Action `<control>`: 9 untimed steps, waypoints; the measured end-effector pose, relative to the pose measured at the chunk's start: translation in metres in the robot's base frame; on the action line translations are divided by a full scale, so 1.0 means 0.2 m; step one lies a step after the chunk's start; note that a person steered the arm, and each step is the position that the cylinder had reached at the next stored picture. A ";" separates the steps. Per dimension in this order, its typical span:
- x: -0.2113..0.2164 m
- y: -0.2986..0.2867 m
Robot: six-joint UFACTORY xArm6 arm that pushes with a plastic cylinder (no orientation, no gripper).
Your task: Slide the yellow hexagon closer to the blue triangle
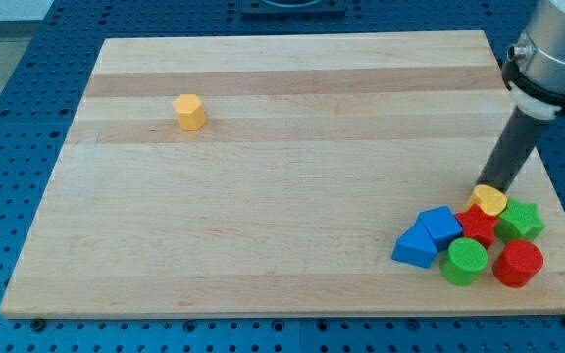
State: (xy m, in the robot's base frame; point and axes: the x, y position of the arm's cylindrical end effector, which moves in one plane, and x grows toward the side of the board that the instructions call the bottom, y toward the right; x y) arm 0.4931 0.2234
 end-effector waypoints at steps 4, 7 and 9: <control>0.02 -1.03; -0.65 -2.27; -0.66 -1.89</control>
State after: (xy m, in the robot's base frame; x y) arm 0.3606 -0.1550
